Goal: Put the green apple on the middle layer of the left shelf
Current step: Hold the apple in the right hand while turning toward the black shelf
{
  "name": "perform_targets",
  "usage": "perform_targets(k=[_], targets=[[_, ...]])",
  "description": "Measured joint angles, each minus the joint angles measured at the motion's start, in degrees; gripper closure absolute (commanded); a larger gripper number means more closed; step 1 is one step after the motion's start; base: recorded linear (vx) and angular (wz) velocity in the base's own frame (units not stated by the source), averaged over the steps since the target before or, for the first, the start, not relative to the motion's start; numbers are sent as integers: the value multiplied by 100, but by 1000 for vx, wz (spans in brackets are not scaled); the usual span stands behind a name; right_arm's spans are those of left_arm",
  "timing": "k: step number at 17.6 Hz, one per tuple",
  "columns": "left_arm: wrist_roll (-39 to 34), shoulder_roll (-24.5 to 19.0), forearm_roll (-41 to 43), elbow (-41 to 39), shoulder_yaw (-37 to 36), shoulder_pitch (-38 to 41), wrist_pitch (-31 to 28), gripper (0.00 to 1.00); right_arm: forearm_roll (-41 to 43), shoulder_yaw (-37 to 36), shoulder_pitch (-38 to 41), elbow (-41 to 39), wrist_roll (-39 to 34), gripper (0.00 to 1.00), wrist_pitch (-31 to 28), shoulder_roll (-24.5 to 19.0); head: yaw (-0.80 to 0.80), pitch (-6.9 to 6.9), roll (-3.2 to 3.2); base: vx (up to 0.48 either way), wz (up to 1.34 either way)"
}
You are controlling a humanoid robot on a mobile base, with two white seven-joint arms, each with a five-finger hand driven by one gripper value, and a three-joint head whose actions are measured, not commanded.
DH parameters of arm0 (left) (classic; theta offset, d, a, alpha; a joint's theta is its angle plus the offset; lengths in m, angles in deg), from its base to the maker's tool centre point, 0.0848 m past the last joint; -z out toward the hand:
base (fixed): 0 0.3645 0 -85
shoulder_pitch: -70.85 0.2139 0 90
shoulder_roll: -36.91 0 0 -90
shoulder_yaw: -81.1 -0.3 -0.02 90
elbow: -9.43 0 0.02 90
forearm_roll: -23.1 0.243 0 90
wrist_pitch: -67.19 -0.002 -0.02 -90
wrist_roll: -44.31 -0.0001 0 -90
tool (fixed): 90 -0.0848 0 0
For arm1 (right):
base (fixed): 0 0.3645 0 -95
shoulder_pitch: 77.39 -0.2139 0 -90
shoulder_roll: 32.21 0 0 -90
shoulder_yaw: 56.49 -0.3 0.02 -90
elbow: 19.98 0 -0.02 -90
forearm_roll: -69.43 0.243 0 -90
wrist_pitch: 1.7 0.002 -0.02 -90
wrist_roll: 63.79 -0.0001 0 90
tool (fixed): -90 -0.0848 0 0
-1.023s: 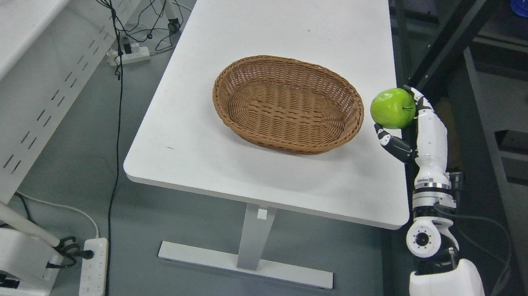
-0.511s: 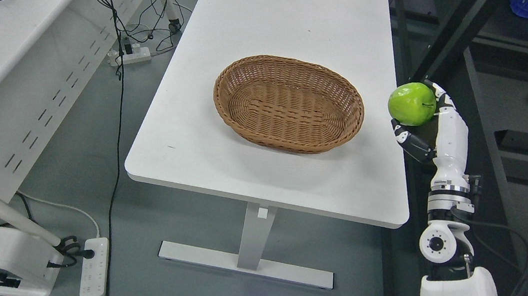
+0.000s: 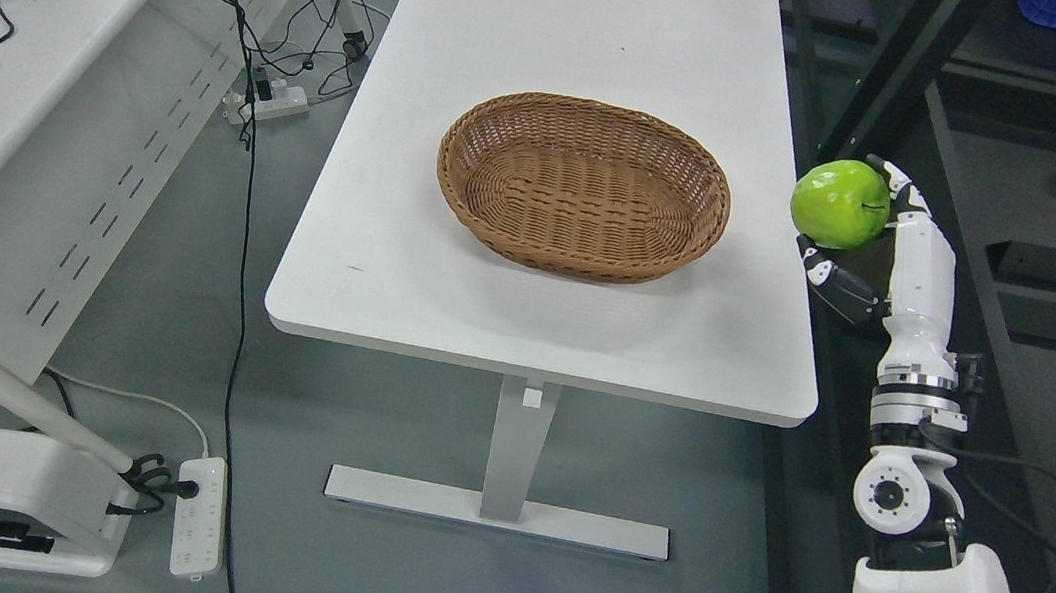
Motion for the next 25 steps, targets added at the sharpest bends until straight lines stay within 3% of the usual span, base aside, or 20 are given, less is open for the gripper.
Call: perform_targets(k=[25], targets=[[0,0,0,0,2,0,0,0,42,-4,199,-145,-7,99,45,-241,0,0,0,-133,-27]])
